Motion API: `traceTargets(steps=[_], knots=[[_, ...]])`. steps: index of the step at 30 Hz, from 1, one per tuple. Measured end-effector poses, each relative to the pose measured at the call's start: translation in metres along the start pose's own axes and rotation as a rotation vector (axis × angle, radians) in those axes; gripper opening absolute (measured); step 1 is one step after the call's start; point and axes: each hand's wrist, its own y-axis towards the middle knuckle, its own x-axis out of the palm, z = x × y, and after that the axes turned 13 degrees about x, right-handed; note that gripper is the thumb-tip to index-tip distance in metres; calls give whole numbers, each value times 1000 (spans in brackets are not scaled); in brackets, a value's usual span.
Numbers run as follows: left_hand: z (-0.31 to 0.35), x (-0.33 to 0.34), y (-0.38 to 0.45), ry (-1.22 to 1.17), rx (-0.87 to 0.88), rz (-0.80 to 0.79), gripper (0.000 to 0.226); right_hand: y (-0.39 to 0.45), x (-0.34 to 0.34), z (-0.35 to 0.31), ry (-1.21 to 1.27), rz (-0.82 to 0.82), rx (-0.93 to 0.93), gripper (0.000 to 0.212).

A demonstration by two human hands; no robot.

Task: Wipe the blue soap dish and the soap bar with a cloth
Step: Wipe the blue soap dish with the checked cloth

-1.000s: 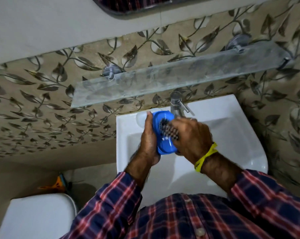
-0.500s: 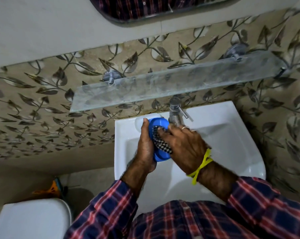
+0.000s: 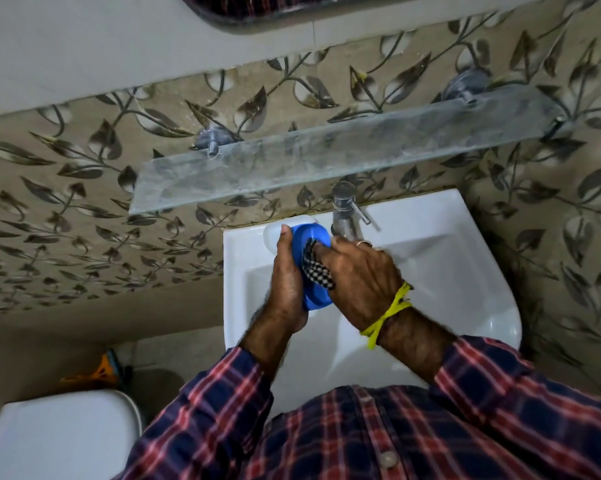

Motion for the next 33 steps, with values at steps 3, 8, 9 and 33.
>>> traceTargets(steps=[3,8,9,33], knots=[[5,0,3,37,10,44,74,2,2,8,82,44,76,27],[9,-1,5,30,6,46,73,-1,7,10,148,62,6,26],[9,-1,5,37,8,50,73,-1,6,12,156,70,25,26],[18,19,-3,185,200,11,57,-4,-4,23,318,-372,119,36]])
